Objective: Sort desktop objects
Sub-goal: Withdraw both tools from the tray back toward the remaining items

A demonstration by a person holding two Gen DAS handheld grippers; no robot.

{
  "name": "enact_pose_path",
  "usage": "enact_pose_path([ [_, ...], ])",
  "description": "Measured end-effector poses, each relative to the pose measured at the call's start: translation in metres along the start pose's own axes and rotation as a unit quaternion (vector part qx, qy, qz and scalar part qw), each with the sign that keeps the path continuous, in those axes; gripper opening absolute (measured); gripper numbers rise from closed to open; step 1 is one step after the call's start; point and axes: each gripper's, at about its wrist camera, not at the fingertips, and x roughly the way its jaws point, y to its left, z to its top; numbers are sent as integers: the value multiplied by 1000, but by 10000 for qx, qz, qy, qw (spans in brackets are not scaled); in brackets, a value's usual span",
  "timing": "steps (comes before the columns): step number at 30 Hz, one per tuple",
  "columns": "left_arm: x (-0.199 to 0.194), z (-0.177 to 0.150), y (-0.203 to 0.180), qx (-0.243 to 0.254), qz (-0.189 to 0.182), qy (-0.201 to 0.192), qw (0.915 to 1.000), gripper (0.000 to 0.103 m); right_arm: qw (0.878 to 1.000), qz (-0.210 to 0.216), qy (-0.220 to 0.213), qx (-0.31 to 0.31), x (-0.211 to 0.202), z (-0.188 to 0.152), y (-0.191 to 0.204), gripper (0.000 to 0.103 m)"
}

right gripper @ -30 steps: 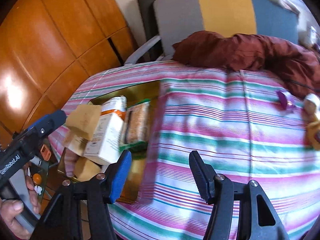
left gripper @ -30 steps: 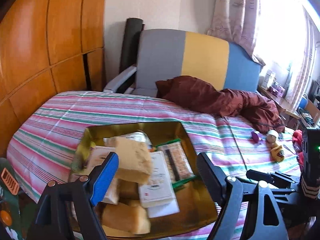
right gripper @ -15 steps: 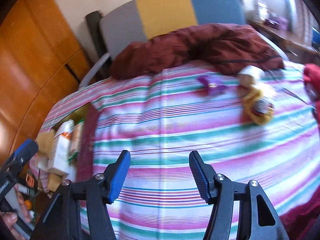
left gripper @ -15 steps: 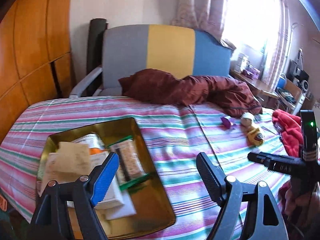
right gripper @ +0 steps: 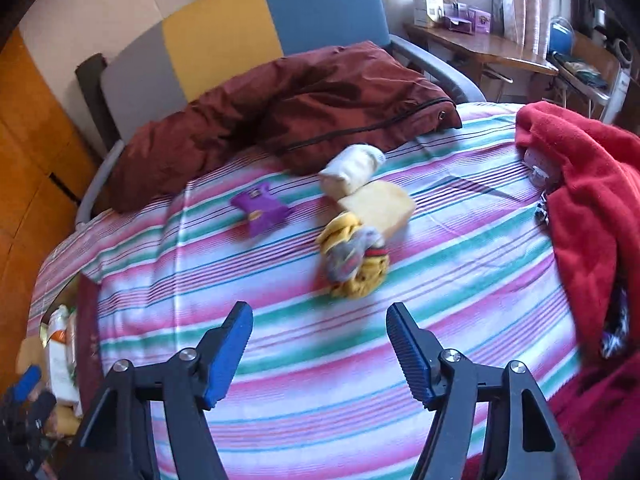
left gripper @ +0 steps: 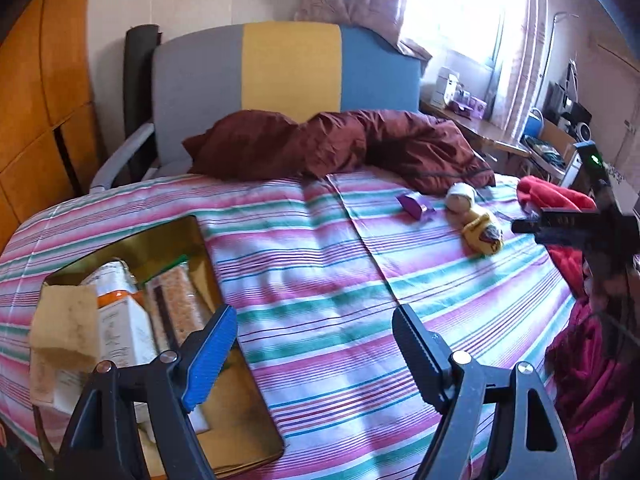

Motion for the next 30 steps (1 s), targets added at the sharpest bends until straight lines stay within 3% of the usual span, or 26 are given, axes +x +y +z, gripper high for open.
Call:
enact_pose_path([
  [3,7,2,-4,31,-52,71,10000,81,9997,-88,173,138,22,12,-9,79],
  [10,29,9,-17,162,-96,262,9995,81,9981,-411,430,142,74,30,-19,79],
  [18,57,24,-38,326,-236,398,9984,80,9977,-392,548,-1,95,34,-24,60],
  [20,64,28,-44,352,-257,417,9982,80,9977,-352,571,-4,99,35,-23,47],
  [26,84,41,-52,296,-340,518,9976,73,9972,-380,627,-114,99,35,-17,38],
  [30,104,52,-60,411,-293,606,9969,67,9974,-259,668,-31,93,35,-17,38],
])
